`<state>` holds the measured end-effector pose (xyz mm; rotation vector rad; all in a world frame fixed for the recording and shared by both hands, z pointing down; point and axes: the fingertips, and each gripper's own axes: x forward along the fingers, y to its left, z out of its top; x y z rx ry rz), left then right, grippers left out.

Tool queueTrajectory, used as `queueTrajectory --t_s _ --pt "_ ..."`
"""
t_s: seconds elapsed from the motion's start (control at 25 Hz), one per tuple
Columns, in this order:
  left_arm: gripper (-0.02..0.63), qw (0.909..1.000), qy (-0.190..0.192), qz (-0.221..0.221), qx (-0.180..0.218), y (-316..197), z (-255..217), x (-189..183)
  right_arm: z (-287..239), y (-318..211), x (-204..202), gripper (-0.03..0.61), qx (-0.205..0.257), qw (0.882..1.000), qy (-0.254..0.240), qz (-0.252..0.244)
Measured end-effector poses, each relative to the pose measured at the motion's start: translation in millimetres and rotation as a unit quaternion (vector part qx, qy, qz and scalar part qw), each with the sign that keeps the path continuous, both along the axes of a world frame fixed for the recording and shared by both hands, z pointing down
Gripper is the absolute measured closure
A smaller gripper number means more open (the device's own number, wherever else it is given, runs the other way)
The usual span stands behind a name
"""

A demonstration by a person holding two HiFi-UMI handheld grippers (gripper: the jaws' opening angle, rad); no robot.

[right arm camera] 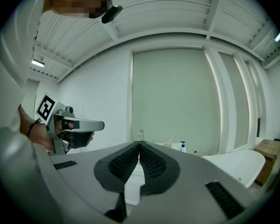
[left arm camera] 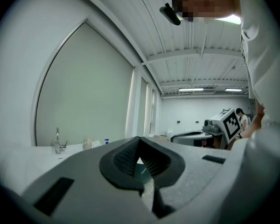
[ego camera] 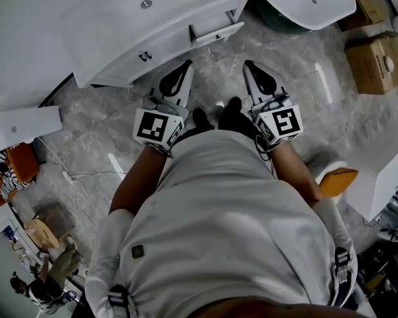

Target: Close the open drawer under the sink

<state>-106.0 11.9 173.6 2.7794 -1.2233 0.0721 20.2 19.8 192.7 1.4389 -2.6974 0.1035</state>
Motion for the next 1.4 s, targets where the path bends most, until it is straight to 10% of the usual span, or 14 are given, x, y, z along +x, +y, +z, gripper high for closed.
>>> queueTrajectory --t_s 1.4 --pt "0.604 0.9947 -0.026 -0.033 -0.093 -141 133 45 146 -162 31 0.551 -0.116 0.991 0.003 -0.066"
